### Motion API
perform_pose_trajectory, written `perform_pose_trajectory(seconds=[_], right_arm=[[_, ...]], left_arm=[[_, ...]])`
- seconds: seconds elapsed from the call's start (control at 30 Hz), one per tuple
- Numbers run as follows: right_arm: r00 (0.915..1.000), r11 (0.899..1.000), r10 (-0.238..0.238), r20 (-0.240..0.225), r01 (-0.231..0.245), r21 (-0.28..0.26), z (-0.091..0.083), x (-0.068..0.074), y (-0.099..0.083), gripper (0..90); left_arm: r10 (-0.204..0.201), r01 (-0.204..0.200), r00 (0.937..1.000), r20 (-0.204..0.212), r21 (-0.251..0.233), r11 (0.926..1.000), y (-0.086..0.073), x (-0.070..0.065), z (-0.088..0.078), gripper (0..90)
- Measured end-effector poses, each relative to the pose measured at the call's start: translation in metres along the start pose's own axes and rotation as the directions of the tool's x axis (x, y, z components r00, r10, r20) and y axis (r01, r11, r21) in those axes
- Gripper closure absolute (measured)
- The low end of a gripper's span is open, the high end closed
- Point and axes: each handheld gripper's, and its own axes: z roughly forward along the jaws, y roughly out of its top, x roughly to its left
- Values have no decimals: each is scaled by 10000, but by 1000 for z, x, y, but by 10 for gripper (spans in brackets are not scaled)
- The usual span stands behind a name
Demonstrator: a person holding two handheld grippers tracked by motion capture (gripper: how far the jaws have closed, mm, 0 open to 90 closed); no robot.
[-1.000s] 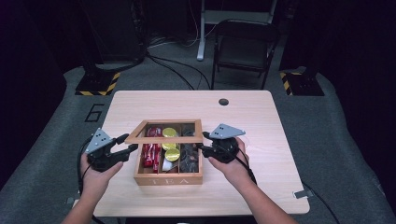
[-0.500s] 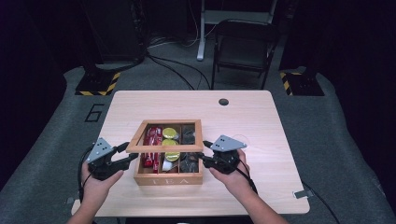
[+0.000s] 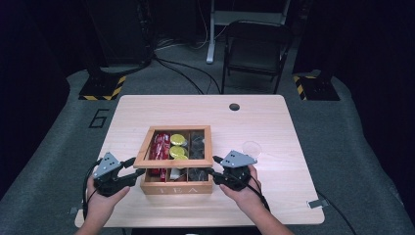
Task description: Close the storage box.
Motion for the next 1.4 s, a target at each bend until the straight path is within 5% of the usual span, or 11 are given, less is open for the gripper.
perform_pose_trajectory(seconds=[0.57,1.4], right_arm=[[9999,9998,103,-116,-101,168,0,5,-10,550],[9988,9971,346,-334,-322,691,3,11,-27,560]], left_arm=[[222,-229,9993,305,236,9995,-10,-2,-4,504],[-42,-20,9963,856,720,9974,-29,-3,2,506]])
